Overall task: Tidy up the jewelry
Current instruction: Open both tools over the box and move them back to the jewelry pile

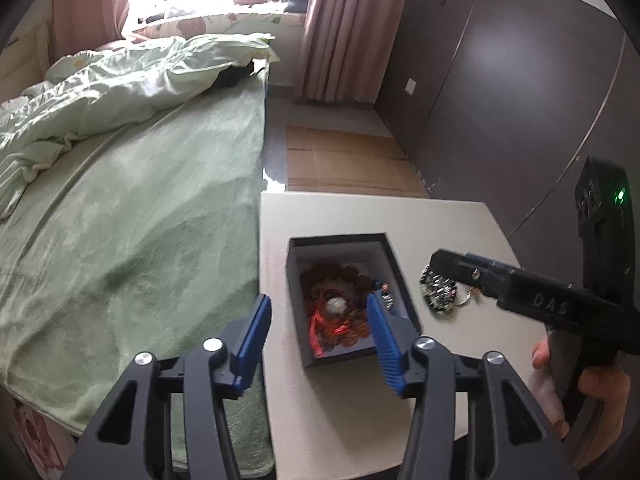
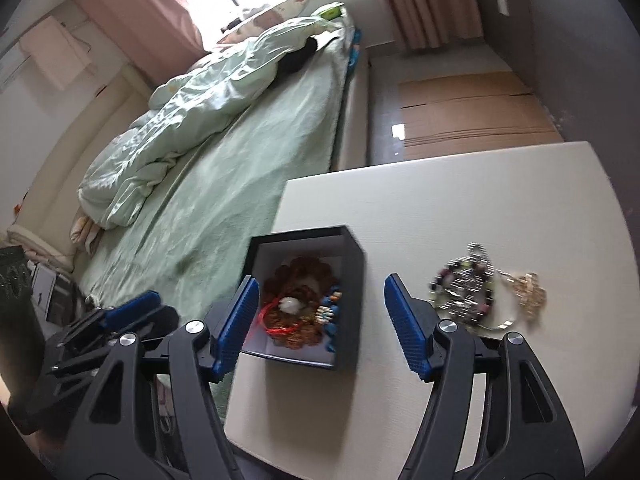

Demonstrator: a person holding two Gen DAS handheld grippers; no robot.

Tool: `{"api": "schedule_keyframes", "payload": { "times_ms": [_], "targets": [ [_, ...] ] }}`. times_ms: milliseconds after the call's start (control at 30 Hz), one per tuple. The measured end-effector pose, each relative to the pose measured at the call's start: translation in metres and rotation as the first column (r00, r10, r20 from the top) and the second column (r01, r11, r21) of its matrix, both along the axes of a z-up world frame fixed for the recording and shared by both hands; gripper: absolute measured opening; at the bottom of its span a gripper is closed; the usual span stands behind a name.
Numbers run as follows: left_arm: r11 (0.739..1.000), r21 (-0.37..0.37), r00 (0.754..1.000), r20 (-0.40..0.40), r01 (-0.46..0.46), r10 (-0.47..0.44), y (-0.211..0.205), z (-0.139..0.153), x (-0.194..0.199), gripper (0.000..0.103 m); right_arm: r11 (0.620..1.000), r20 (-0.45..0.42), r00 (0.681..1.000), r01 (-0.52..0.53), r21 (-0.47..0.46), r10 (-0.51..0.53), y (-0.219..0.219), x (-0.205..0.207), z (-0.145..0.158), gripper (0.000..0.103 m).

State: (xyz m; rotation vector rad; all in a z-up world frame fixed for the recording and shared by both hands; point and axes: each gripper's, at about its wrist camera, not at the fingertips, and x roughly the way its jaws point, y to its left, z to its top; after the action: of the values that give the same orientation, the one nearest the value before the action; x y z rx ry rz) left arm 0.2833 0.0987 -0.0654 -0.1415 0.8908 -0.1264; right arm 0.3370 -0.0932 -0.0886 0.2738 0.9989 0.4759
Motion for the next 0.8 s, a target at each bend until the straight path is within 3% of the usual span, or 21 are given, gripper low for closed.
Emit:
{"api": "schedule_keyframes", "payload": {
  "times_ms": [133, 267, 400, 467, 533, 633, 800],
  "targets": [
    [1.0, 0.02, 0.999, 0.033, 0.013, -0.014, -0.018, 0.006, 0.001, 0.068, 0.999, -0.021, 0.999, 0.038, -0.004, -0.038, -0.016, -0.008, -0.005, 0.066],
    [0.999, 0.029, 0.998, 0.056, 0.035, -0.037, -0.037, 0.01, 0.003, 0.075, 0.998, -0.002, 0.998, 0.065, -0.008, -0.065, -0.033, -0.012, 0.001, 0.066],
    [0.998, 0.042, 0.997, 0.066, 0.043, -0.046, -0.049, 0.012, 0.006, 0.083, 0.995, -0.036, 0.994, 0.099, -0.011, -0.099, -0.052, -0.01, -0.005, 0.066],
    [0.998, 0.05, 0.997, 0.07, 0.037, -0.04, -0.053, 0.013, 0.007, 0.095, 0.994, -0.044, 0.993, 0.108, -0.023, -0.109, -0.058, -0.01, -0.006, 0.073],
    [0.998, 0.059, 0.996, 0.076, 0.033, -0.038, -0.057, 0.013, 0.007, 0.094, 0.992, -0.032, 0.992, 0.12, -0.033, -0.121, -0.065, -0.012, -0.004, 0.09],
    [0.997, 0.069, 0.997, 0.068, 0.037, -0.042, -0.065, 0.011, 0.01, 0.095, 0.989, -0.015, 0.989, 0.144, -0.029, -0.144, -0.078, -0.016, -0.001, 0.097],
    [0.997, 0.059, 0.997, 0.064, 0.045, -0.049, -0.077, 0.006, 0.011, 0.095, 0.982, -0.039, 0.981, 0.191, -0.015, -0.191, -0.106, -0.017, -0.005, 0.097]
  ]
}}
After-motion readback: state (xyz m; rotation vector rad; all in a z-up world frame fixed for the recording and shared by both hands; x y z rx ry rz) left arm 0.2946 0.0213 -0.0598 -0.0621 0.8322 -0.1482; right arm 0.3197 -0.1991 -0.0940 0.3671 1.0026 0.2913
